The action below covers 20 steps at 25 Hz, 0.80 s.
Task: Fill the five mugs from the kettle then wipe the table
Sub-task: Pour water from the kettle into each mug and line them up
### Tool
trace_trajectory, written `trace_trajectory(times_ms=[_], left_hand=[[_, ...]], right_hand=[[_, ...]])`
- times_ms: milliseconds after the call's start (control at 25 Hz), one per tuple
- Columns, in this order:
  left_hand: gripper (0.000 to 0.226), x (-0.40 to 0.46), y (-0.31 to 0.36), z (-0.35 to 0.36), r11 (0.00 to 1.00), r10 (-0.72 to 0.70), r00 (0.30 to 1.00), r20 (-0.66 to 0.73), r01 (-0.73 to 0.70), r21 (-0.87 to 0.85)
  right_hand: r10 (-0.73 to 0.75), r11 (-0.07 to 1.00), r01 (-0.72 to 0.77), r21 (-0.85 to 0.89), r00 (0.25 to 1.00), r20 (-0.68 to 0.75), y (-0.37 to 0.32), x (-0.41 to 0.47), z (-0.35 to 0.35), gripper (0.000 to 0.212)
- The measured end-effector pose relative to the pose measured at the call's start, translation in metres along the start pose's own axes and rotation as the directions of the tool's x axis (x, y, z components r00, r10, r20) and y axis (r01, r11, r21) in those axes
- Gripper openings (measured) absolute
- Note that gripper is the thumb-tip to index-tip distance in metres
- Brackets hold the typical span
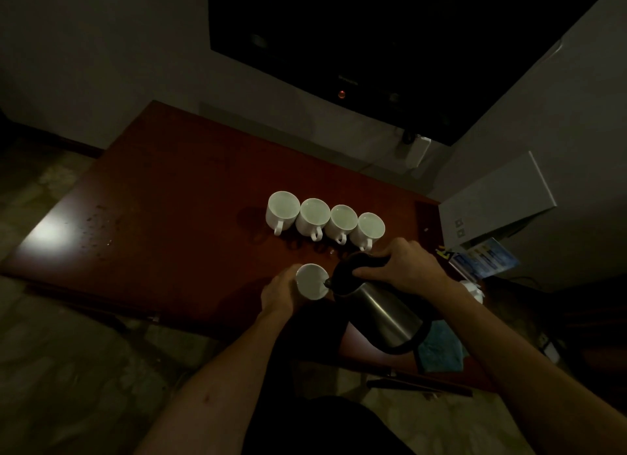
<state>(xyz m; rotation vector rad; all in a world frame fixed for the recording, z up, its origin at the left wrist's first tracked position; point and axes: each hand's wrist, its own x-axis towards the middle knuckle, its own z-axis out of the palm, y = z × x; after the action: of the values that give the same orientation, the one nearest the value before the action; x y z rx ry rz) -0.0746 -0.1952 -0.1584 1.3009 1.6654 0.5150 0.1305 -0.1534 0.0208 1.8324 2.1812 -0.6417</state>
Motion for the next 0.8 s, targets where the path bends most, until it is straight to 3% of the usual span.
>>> trace_trajectory(times_ms=[160, 480, 600, 800], left_hand=[[0.073, -0.0003, -0.0003, -0.0001, 1.000, -0.009, 1.000, 0.005, 0.009, 0.013], [0.070, -0.0011, 0.0001, -0.0002, 0.999, -0.025, 1.000, -0.012, 0.025, 0.033], [0.072, -0.0006, 0.0008, -0.0013, 0.999, -0.010, 1.000, -0.007, 0.011, 0.031], [0.069, 0.0003, 0.0012, -0.0040, 0.999, -0.004, 1.000, 0.007, 0.004, 0.045]], right_hand=[[0.002, 1.000, -0.002, 0.005, 1.000, -0.012, 0.0004, -0.0002, 0.0004, 0.057], [0.000, 1.000, 0.000, 0.001, 1.000, -0.015, 0.0028, 0.0024, 0.0026, 0.058], [-0.011, 1.000, 0.011, 0.008, 1.000, -0.002, 0.0032, 0.0034, 0.0022, 0.068], [-0.016, 1.000, 0.016, -0.006, 1.000, -0.017, -0.0003, 0.0057, 0.0024, 0.061]])
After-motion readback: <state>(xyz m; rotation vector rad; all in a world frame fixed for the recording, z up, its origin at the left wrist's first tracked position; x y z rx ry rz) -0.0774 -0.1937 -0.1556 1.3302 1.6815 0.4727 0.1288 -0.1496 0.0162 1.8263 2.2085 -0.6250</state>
